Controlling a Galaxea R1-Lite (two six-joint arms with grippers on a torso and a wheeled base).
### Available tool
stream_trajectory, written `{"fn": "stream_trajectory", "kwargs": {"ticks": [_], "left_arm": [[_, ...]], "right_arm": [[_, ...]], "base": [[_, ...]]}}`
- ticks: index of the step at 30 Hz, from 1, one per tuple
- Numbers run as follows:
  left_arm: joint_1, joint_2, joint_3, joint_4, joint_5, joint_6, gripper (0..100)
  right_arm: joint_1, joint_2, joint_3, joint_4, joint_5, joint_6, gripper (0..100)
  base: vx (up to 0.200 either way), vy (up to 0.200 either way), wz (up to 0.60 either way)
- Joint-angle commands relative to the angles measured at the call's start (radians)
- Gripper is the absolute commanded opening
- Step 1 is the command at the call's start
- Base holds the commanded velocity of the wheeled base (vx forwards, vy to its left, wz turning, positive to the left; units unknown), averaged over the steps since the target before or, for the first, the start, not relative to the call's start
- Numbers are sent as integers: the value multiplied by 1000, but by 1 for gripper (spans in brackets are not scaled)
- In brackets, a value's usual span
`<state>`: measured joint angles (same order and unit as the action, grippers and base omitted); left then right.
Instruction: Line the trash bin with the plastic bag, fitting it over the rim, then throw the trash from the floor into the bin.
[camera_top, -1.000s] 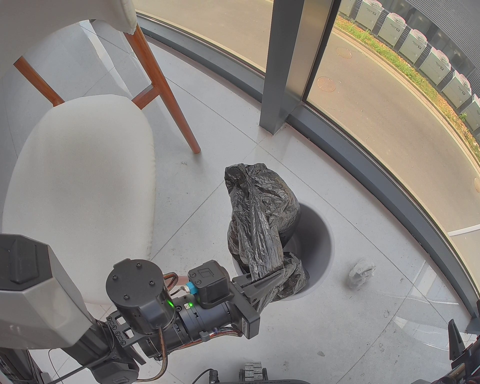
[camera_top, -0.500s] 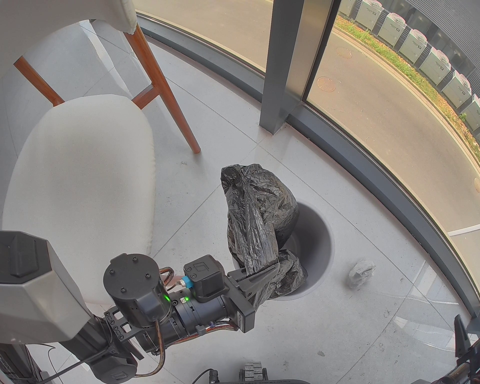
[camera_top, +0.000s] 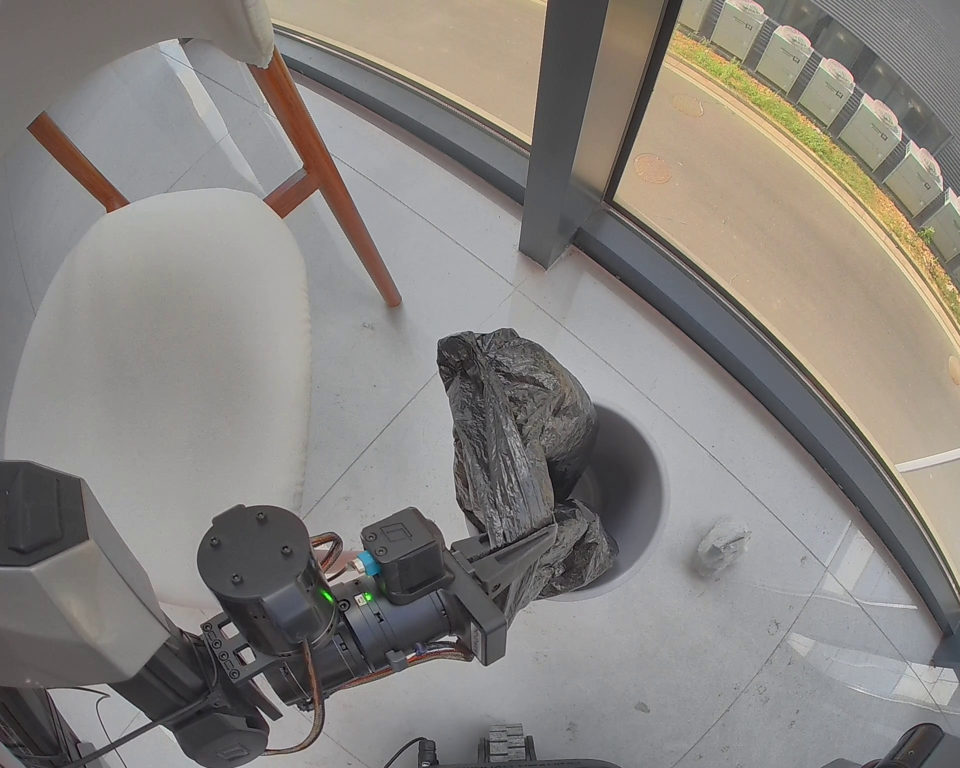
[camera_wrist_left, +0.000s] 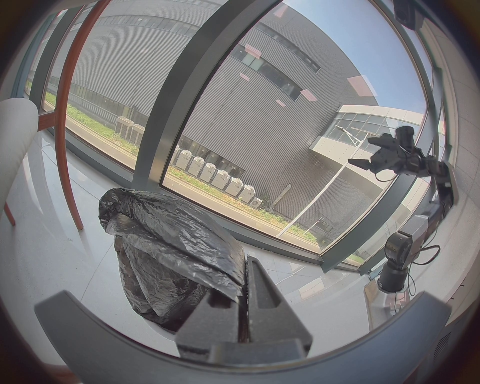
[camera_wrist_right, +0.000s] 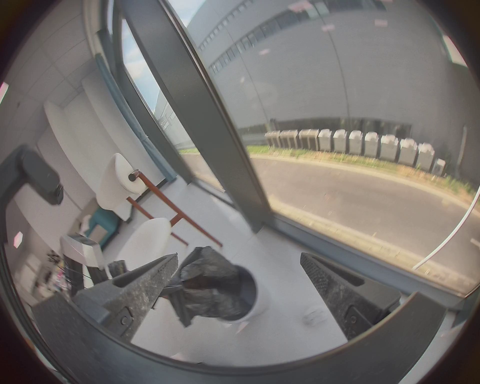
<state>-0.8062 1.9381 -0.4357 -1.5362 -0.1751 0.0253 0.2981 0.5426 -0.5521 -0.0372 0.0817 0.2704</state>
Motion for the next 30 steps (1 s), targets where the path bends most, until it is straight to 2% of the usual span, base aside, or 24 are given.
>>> {"fn": "stream_trajectory", "kwargs": {"ticks": [1,4,5,6,7,9,13,18,21,24,25,28,29,30], "left_arm": [[-8,-30,-121,102,-3,5,0],[-10,-44,-196,289,-4,8,0],[-10,-45,-199,298,-4,10,0],[-11,-67,-227,393,-7,22,0],[-11,-67,-227,393,-7,22,0],[-11,-116,-264,518,-47,73,0],[-11,-165,-276,671,-53,104,0],[-4,-189,-261,765,-70,110,0],[-1,-191,-301,873,-67,139,0],[7,-191,-362,1010,-61,257,0],[15,-189,-380,1078,-50,363,0],[15,-186,-393,1108,-3,469,0],[15,-186,-393,1110,0,475,0],[13,-183,-397,1113,63,539,0]], "right_arm": [[263,438,-166,5,67,144,100],[369,533,-195,-6,67,185,100],[372,537,-196,-6,67,187,100],[408,571,-219,-6,66,204,100],[408,571,-219,-6,66,204,100],[434,585,-227,-6,69,210,100],[449,573,-227,5,70,245,100],[441,530,-229,8,70,265,100],[440,527,-232,8,72,266,100],[441,537,-239,8,75,273,100],[449,560,-238,8,67,276,100],[450,582,-239,8,66,289,100],[450,582,-239,8,66,291,100],[455,594,-239,10,66,317,100]], "base": [[0,0,0],[0,0,0],[0,0,0],[0,0,0],[0,0,0],[0,0,0],[0,0,0],[0,0,0],[0,0,0],[0,0,0],[0,0,0],[0,0,0],[0,0,0],[0,0,0]]}}
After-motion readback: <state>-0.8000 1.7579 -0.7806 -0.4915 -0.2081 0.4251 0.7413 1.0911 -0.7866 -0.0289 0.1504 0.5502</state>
